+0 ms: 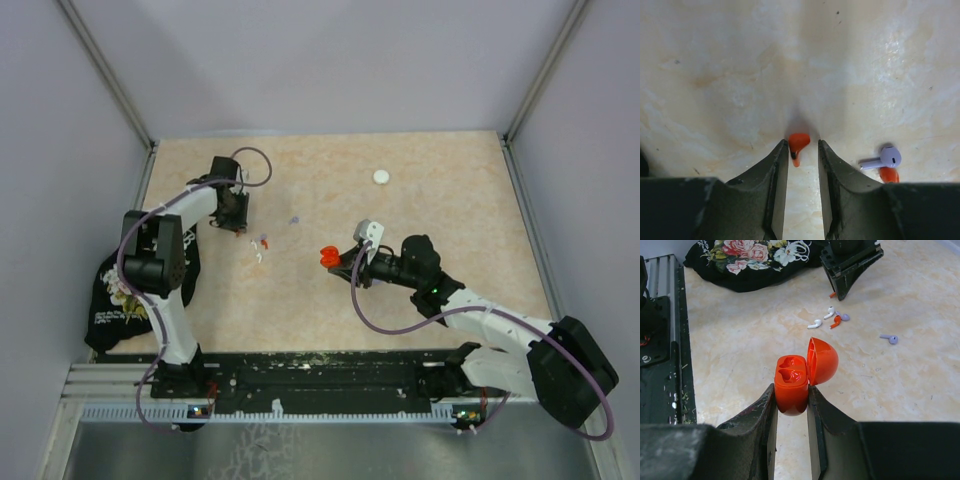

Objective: Insert the wireless bluetooth earbuds into the charging case
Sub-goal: Move the earbud to the center of the board, then pick up the earbud from the center of the board.

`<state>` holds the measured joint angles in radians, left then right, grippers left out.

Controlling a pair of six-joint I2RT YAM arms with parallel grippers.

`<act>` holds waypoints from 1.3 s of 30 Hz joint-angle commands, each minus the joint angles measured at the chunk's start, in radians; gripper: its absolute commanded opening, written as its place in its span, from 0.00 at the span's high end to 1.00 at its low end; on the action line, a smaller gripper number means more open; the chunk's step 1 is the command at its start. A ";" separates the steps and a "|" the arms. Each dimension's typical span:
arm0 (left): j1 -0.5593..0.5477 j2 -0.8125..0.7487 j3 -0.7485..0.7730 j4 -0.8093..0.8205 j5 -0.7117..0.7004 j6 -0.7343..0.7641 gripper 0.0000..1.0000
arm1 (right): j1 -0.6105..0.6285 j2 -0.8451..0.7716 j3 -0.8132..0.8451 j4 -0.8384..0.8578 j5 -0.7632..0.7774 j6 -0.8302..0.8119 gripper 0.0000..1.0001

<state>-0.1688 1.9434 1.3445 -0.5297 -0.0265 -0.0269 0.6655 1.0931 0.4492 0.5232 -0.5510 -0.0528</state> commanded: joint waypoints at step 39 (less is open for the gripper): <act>-0.067 0.170 0.192 -0.179 -0.125 0.028 0.66 | 0.005 -0.029 0.050 0.004 -0.013 -0.015 1.00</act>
<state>-0.2329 2.0609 1.5192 -0.6827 -0.1314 -0.0006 0.6655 1.0931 0.4496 0.5072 -0.5510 -0.0528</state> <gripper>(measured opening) 0.347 0.255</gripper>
